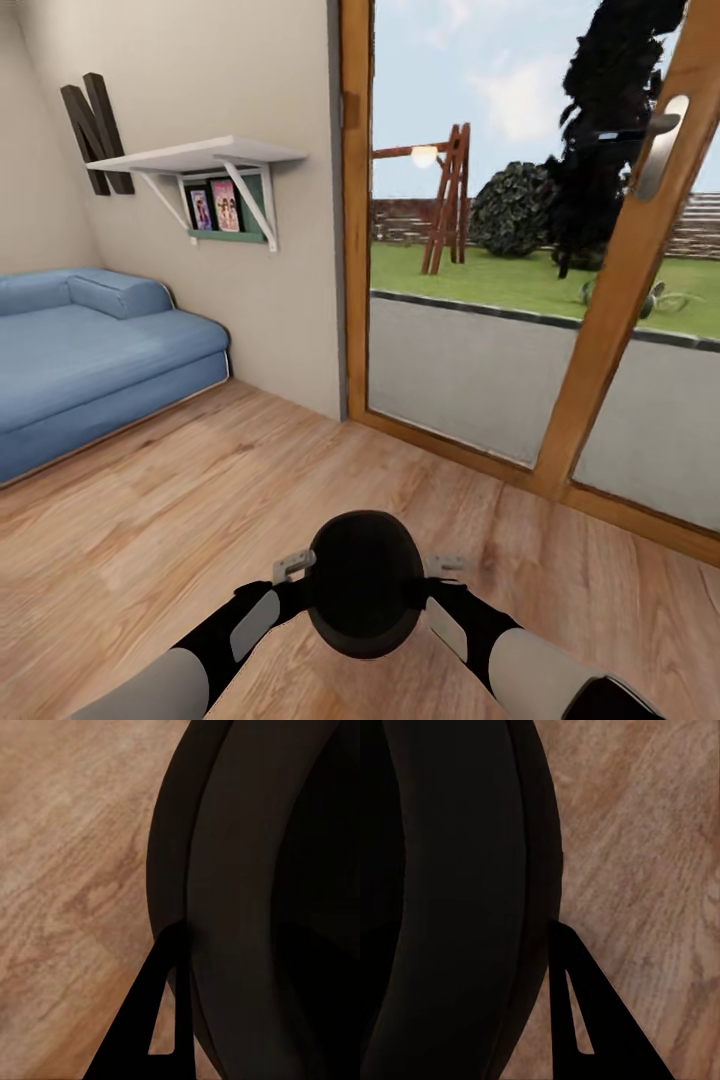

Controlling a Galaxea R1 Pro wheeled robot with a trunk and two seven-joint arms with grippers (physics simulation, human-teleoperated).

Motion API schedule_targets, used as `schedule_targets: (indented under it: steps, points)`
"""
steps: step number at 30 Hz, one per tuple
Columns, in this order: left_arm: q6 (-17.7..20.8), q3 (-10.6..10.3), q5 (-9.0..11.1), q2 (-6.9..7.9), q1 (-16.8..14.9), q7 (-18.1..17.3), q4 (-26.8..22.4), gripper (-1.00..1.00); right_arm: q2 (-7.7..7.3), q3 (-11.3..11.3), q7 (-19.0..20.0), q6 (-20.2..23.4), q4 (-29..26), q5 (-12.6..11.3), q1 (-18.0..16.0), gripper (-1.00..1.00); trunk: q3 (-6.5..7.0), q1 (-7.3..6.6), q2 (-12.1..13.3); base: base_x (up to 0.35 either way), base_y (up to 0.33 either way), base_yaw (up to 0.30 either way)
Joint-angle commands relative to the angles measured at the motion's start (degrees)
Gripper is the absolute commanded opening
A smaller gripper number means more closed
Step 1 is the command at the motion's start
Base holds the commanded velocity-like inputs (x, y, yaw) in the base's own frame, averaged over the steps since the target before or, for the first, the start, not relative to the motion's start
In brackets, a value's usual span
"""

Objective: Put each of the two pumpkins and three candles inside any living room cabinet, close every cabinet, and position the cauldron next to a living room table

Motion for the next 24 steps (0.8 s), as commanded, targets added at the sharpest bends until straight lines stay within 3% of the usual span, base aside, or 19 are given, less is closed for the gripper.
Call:
schedule_targets:
  steps: [1, 15, 24]
  points:
    - [-0.03, -0.14, 1.81, 0.00, -0.07, 0.33, -1.66, -1.00, 0.02, 0.55, 0.35, 0.22, -0.62, -0.87, -0.01, -1.00, -0.08, 0.00, -0.03, 0.160, 0.039, 0.250]
    - [-0.03, -0.14, 1.81, -0.07, -0.06, 0.36, -1.66, -1.00, 0.02, 0.55, 0.35, 0.22, -0.62, -0.87, -0.02, -1.00, -0.50, 0.00, -0.03, 0.149, 0.005, 0.250]
    - [0.00, -0.14, 1.82, -0.07, -0.06, 0.35, -1.66, -1.00, 0.03, 0.55, 0.35, 0.22, -0.62, -0.87, 0.02, -1.00, -0.76, 0.00, -0.03, -0.202, 0.079, 0.250]
